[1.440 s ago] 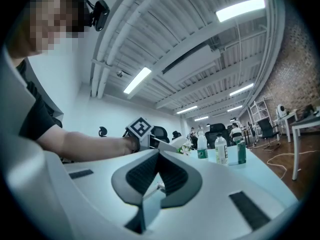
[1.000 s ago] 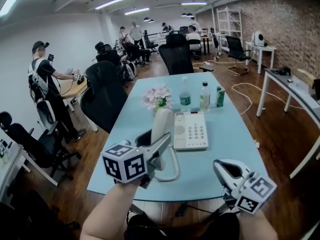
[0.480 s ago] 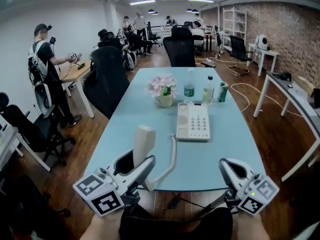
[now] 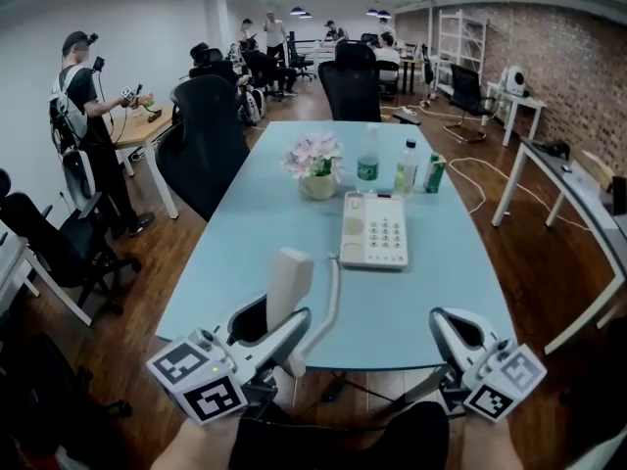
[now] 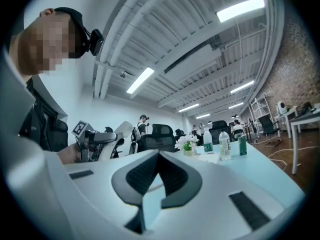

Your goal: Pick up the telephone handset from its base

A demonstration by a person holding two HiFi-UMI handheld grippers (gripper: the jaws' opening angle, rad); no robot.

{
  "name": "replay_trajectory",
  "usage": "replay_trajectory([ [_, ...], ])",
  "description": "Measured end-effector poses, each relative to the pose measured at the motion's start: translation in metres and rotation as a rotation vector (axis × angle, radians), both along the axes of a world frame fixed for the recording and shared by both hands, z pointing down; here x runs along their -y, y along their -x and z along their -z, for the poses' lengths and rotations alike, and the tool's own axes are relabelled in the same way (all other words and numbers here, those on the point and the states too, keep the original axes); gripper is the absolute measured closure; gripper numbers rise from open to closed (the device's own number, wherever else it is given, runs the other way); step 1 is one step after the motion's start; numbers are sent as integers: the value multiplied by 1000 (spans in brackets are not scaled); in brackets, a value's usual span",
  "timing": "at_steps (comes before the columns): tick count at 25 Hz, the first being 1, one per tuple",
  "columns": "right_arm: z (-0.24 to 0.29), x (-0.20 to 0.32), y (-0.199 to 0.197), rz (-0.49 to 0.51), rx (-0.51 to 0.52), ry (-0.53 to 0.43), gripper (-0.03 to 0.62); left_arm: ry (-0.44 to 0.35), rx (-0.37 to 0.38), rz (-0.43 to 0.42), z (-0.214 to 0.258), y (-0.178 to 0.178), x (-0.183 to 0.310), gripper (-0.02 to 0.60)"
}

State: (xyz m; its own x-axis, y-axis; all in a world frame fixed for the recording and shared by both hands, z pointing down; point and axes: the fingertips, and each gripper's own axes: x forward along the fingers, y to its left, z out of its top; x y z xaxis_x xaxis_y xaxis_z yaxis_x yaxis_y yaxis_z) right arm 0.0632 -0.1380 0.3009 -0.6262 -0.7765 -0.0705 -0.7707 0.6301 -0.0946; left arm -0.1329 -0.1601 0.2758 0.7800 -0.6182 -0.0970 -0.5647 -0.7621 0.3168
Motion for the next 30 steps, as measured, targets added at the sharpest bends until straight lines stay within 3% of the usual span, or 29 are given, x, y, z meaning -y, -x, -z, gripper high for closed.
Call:
replay_trajectory([
  [30,-27,4,0,-11,-75,51,579,40,-2,-11,-14,0,8,356],
])
